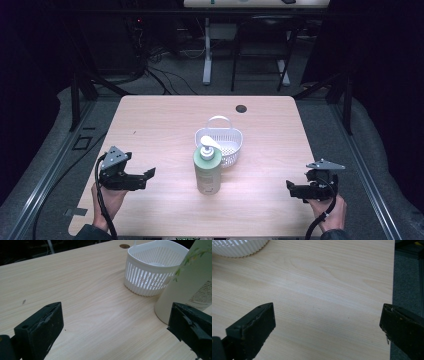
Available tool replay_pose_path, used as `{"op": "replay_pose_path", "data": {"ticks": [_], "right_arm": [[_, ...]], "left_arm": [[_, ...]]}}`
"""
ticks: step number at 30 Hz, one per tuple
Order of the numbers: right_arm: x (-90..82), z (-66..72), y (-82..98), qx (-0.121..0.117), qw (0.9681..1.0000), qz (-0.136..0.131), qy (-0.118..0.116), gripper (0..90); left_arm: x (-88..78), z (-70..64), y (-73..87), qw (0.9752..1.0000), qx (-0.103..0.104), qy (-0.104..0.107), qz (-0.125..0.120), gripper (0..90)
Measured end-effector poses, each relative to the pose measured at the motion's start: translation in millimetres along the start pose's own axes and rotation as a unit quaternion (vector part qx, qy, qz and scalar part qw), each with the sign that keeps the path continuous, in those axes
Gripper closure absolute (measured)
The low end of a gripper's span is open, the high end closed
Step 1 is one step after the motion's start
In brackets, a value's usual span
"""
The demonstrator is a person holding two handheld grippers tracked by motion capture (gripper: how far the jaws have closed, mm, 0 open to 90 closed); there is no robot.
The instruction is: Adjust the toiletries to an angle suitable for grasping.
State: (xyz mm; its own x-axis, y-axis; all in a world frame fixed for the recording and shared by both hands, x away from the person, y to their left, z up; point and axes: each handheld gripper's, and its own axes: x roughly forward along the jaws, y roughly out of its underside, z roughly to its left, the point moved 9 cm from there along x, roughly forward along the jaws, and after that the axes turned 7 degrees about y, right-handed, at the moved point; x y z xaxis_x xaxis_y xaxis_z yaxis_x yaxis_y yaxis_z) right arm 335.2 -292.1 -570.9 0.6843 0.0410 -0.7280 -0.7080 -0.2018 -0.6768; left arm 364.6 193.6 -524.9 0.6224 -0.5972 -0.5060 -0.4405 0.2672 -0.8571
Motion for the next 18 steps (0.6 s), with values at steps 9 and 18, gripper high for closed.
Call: {"op": "replay_pose_path", "data": {"ticks": [9,18], "right_arm": [[1.5,-9.1,-10.1,-0.015,0.9999,0.0,0.007,0.0],[14.7,-5.1,-9.2,-0.019,0.9992,0.025,-0.026,0.0]], "left_arm": [[-0.5,2.5,-1.1,0.9998,-0.019,-0.003,0.011,0.1],[8.0,-7.7,-4.3,0.9984,-0.011,0.031,0.045,0.5]]}}
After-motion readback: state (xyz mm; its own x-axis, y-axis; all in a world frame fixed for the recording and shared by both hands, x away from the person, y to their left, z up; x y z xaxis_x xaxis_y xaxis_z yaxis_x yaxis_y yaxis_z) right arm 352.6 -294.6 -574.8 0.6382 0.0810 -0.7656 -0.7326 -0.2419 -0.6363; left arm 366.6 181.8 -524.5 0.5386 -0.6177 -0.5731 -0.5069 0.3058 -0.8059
